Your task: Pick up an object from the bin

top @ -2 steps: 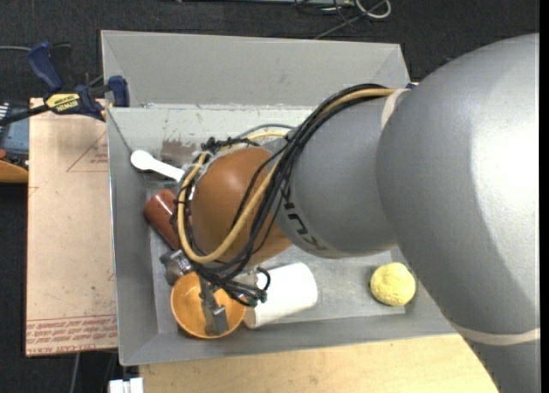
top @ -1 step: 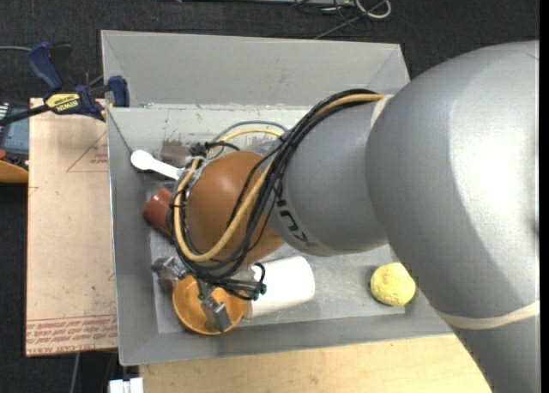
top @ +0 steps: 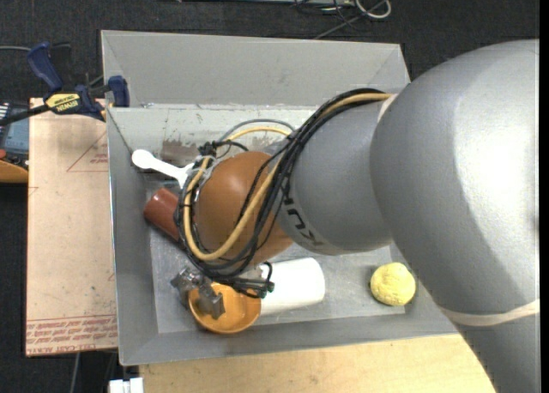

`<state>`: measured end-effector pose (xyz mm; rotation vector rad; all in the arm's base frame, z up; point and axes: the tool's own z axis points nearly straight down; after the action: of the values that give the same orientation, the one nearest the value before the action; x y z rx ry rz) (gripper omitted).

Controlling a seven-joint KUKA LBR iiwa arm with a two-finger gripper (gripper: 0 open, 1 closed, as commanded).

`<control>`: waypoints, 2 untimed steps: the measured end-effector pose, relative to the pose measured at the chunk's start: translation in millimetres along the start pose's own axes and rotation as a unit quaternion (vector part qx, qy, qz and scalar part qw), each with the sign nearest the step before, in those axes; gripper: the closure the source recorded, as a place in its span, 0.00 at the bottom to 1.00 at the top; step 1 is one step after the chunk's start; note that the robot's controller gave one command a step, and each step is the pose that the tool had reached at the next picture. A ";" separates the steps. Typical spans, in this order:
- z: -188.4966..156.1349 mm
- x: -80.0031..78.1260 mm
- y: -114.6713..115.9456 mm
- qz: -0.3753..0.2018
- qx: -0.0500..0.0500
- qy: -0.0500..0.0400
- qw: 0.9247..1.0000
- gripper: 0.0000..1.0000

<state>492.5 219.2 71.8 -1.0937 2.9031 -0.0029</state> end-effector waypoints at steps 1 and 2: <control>0.0 0.1 -0.1 0.000 0.000 0.000 1.000 1.00; -5.8 0.2 0.1 0.001 0.000 0.001 1.000 1.00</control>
Offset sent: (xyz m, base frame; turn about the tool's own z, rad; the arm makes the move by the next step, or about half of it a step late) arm -0.0001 0.0000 0.0176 0.0003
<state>492.0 219.0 77.7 -1.0920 2.9054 -0.0024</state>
